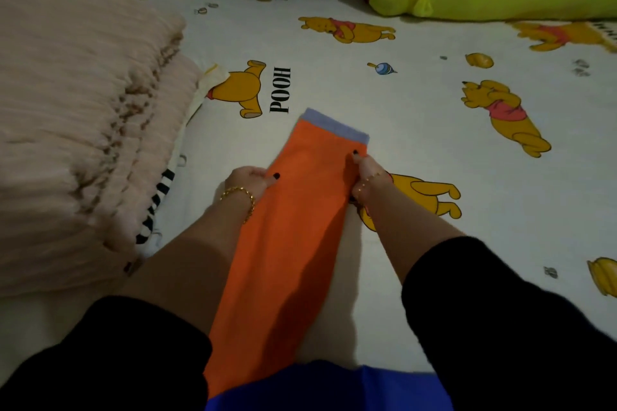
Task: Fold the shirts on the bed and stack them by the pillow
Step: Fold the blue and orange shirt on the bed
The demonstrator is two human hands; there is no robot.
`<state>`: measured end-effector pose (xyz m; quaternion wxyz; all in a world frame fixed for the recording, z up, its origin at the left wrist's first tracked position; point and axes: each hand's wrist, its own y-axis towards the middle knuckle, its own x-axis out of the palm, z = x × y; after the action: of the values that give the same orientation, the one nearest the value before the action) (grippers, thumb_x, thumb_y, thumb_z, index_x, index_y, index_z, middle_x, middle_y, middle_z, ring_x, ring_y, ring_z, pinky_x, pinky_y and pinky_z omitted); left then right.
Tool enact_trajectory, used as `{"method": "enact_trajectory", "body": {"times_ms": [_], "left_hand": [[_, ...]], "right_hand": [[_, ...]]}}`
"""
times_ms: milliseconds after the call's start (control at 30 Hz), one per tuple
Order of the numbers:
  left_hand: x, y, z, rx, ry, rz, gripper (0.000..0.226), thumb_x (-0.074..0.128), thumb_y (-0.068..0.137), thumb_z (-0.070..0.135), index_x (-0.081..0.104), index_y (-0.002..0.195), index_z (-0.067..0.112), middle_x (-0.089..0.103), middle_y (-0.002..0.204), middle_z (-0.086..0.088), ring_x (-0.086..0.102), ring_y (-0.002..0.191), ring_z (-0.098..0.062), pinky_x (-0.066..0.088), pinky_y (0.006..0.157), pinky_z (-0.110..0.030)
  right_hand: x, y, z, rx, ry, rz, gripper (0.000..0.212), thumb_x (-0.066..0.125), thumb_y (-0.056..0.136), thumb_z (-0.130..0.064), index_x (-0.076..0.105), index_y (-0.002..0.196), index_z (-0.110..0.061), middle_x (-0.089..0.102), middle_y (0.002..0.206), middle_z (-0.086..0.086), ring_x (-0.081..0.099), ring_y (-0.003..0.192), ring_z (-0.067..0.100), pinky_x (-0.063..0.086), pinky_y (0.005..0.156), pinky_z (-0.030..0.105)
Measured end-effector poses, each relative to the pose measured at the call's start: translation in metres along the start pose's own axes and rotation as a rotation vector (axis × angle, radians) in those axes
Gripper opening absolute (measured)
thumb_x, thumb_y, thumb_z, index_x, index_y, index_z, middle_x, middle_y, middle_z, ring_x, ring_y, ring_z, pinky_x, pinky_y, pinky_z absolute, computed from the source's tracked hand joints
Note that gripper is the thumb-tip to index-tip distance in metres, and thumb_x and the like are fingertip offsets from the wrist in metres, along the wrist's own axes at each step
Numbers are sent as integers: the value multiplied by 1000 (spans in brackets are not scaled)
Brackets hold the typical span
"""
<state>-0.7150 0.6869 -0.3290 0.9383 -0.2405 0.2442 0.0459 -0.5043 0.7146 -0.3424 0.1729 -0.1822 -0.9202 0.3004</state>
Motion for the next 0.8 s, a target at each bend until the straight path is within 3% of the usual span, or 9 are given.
{"method": "enact_trajectory", "body": {"times_ms": [67, 133, 233, 333, 400, 533, 667, 733, 800], "left_hand": [[-2, -4, -14, -58, -30, 43, 27, 72, 72, 46, 70, 94, 30, 68, 98, 4, 62, 94, -20, 50, 94, -40], [-11, -12, -25, -72, -45, 63, 23, 71, 67, 54, 67, 76, 32, 68, 87, 8, 64, 89, -19, 51, 91, -39], [-29, -32, -50, -92, -17, 75, 29, 69, 63, 58, 67, 70, 31, 71, 82, 6, 67, 86, -22, 54, 87, -40], [-48, -63, -77, -107, -3, 89, 31, 69, 62, 58, 71, 71, 28, 72, 75, 7, 68, 80, -20, 56, 84, -40], [-64, -85, -100, -121, 12, 91, 29, 69, 65, 56, 71, 69, 27, 72, 73, 6, 68, 78, -20, 56, 83, -41], [-100, -151, -145, -199, 24, 110, 36, 71, 68, 53, 70, 65, 18, 70, 71, -4, 64, 73, -25, 55, 80, -41], [-124, -220, -182, -142, 160, 73, 33, 66, 87, 26, 69, 75, -4, 65, 74, -20, 58, 73, -24, 39, 68, -28], [-129, -251, -192, -106, 176, 54, 36, 64, 87, 31, 61, 69, 0, 56, 62, -13, 49, 62, -20, 37, 63, -30], [-134, -274, -202, -101, 203, 41, 34, 62, 88, 38, 54, 68, 12, 50, 60, -3, 46, 60, -17, 35, 59, -28]], "right_hand": [[-13, -6, 5, 33, 47, -40, 35, 54, 95, -20, 56, 129, -12, 63, 118, 13, 62, 102, 29, 53, 69, 36], [-21, -18, 7, 50, 82, -52, 35, 55, 94, -18, 55, 128, -9, 62, 117, 10, 61, 99, 25, 51, 70, 35], [-38, -40, 19, 85, 47, -64, 30, 54, 95, -14, 56, 124, -4, 62, 112, 9, 62, 98, 20, 51, 75, 30], [-51, -69, 34, 124, -66, -42, 11, 63, 90, -13, 63, 94, -3, 67, 89, 10, 63, 73, 17, 58, 60, 25], [-54, -93, 44, 98, -201, -6, 15, 71, 84, -14, 60, 81, -4, 64, 74, 12, 61, 58, 17, 56, 51, 25], [-52, -149, 71, -82, -604, -39, 26, 78, 77, -24, 57, 65, -15, 61, 64, 5, 55, 55, 14, 50, 56, 24], [-32, -210, 108, -361, -902, -220, 12, 73, 81, -23, 66, 74, -16, 66, 73, -5, 57, 67, 4, 45, 65, 15], [-16, -240, 129, -491, -1028, -353, 6, 70, 82, -18, 67, 77, -15, 68, 77, -2, 58, 70, 6, 43, 63, 13], [-1, -265, 152, -581, -1162, -490, 4, 70, 81, -15, 68, 83, -13, 70, 88, 4, 63, 81, 15, 45, 73, 20]]}}
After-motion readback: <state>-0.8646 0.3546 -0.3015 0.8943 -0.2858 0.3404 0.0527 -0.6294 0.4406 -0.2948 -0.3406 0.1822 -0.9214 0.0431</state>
